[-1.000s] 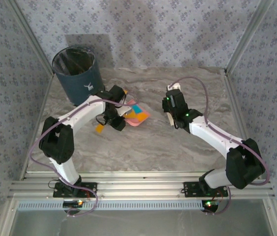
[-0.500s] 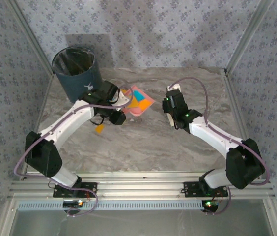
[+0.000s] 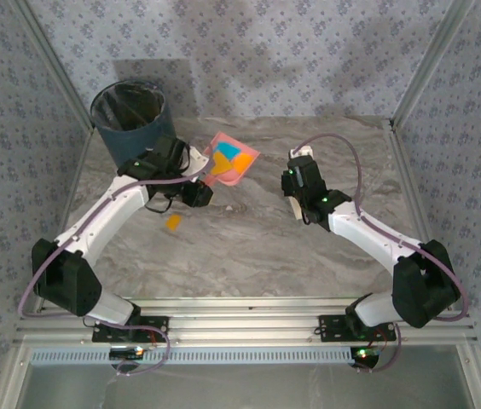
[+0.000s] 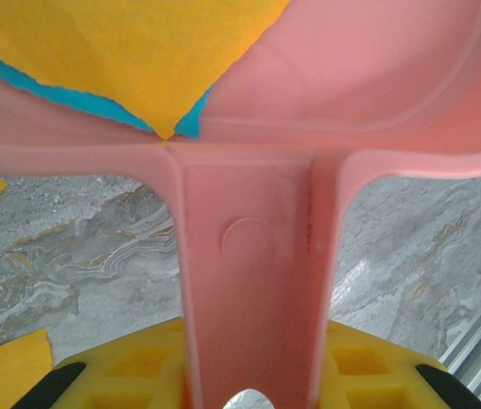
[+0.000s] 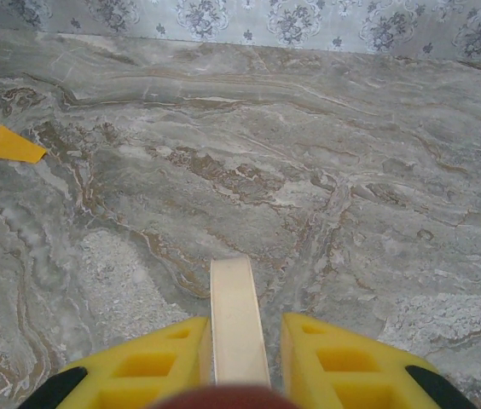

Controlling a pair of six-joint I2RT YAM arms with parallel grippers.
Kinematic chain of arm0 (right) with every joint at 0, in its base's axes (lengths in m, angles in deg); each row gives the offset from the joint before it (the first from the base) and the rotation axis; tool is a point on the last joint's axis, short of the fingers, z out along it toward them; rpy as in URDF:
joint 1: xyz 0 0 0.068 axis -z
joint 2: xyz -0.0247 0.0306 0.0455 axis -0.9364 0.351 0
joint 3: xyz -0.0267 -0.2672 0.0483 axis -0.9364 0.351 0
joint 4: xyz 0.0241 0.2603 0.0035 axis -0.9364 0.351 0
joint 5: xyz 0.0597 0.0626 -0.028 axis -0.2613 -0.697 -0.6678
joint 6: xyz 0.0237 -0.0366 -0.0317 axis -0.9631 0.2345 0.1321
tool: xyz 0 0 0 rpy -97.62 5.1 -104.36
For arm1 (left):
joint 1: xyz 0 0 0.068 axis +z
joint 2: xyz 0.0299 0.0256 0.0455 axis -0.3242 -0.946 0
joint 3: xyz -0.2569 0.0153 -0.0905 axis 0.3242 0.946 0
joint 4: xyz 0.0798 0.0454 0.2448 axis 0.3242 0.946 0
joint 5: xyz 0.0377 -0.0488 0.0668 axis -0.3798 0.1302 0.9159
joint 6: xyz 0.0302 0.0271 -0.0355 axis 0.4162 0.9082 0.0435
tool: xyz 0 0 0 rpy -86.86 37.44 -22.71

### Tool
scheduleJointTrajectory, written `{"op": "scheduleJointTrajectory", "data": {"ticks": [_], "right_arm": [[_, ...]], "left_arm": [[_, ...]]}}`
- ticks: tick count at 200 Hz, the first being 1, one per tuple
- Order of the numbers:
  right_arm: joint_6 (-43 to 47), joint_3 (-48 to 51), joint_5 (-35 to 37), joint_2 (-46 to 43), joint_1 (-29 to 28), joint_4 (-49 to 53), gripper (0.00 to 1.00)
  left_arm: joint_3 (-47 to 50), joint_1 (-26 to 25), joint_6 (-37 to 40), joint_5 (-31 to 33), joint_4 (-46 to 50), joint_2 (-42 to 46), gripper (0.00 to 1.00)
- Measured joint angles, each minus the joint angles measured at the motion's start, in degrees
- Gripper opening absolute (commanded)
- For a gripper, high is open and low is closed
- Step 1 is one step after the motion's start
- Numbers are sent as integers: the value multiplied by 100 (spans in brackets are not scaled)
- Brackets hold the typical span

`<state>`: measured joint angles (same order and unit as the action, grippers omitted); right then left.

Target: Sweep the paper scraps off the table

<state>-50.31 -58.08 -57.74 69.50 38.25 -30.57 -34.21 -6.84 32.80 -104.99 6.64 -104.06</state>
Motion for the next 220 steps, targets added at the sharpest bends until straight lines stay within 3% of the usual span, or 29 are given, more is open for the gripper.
{"op": "scheduleJointTrajectory", "data": {"ticks": [105,162,220], "right_arm": [[-2,0,-39,0,22,0,0],[-2,0,-186,-2,46,-4,0],[-2,2,-282,-26,81,0,0]], "left_arm": [[-90,975,-466,-1246,-212,101,0],[-1163,1434,-752,-1816,-37,-260,0],[-2046,1823,-1060,-1902,280,-640,0]]}}
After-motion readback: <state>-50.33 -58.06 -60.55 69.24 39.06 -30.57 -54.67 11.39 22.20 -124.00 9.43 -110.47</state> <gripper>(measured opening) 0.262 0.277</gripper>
